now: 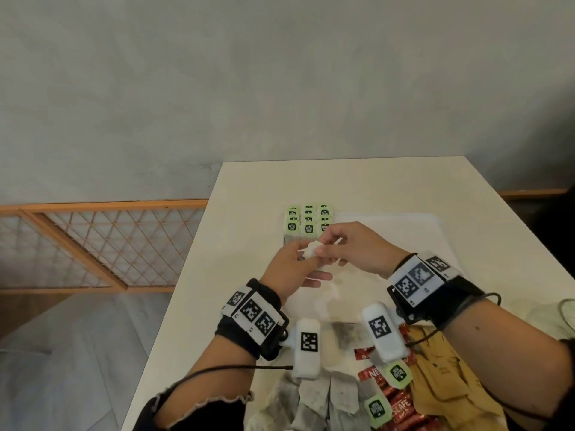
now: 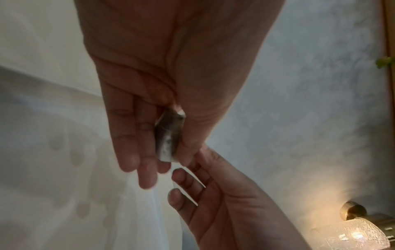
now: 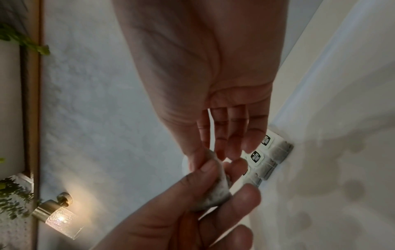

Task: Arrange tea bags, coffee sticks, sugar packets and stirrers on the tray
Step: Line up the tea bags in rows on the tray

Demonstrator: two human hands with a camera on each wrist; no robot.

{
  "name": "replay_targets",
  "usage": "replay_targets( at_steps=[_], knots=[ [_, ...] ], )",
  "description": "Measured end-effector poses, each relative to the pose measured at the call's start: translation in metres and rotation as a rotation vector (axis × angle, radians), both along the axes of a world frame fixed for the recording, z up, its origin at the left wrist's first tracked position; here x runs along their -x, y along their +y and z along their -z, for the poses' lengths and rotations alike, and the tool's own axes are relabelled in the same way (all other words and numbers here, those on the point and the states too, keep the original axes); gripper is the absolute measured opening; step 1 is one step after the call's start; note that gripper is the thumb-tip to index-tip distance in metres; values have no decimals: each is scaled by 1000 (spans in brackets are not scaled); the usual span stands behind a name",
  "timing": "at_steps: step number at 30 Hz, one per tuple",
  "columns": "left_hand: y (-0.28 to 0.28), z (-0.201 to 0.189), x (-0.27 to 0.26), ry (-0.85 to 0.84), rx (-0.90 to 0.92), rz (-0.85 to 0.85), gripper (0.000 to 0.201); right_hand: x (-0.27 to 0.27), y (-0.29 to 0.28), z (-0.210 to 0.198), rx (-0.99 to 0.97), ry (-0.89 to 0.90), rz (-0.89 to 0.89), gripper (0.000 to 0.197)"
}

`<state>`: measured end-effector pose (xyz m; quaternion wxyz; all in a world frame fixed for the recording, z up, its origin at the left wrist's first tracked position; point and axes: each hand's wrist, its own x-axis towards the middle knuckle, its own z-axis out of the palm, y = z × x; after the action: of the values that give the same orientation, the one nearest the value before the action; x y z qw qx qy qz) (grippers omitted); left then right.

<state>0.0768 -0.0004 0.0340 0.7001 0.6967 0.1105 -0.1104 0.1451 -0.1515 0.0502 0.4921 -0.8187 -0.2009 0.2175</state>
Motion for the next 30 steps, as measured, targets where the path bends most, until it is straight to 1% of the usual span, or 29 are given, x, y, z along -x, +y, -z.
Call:
replay_targets(
  at_steps=[1, 2, 4, 5, 6, 8, 9, 11, 13, 16, 17, 18, 19, 20, 22, 24, 25, 27, 30],
  knots=[
    [-1, 1, 1, -4, -57, -19, 44, 2, -1, -1, 9, -9, 23, 10],
    [-2, 2, 1, -24, -176, -43, 48, 3, -2, -2, 11, -15, 62, 9],
    [-4, 7, 2, -100, -496, -87, 55, 4, -3, -3, -21, 7, 164, 11],
    [-7, 8, 4, -156, -611, -111, 58, 5, -4, -4, -51, 39, 213, 13],
    [-11, 8, 6, -215, -683, -133, 58, 7, -5, -4, -81, 74, 253, 14],
    [-20, 6, 10, -315, -759, -154, 45, 10, -6, -6, -131, 122, 298, 14],
    [-24, 5, 12, -334, -757, -146, 37, 11, -6, -6, -147, 130, 308, 15],
    [-29, 3, 13, -336, -669, -125, 26, 14, -5, -8, -150, 127, 313, 15],
    [-29, 1, 11, -354, -625, -124, 21, 17, -6, -12, -161, 143, 296, 17],
    [-25, 0, 8, -383, -632, -134, 13, 21, -6, -19, -207, 215, 227, 23],
    [-22, 0, 7, -377, -632, -138, 12, 22, -7, -20, -209, 219, 215, 25],
    [-19, 0, 6, -364, -611, -144, 18, 21, -8, -21, -207, 208, 216, 25],
    [-16, 2, 5, -344, -573, -155, 24, 21, -9, -20, -202, 180, 228, 23],
    [-13, 4, 4, -330, -539, -169, 25, 19, -10, -19, -185, 138, 239, 18],
    [-8, 5, 2, -319, -498, -163, 14, 16, -11, -14, -104, 34, 231, 12],
    [-3, 7, 0, -293, -470, -163, 17, 14, -9, -8, -17, -51, 206, 5],
    [-1, 8, -1, -279, -456, -163, 14, 12, -7, -5, 8, -80, 199, 3],
    [6, 11, -2, -243, -430, -172, 7, 9, -4, 2, 43, -90, 184, 9],
    [20, 16, -1, -149, -313, -167, 7, 4, 4, 12, 56, -11, 147, 11]
  ],
)
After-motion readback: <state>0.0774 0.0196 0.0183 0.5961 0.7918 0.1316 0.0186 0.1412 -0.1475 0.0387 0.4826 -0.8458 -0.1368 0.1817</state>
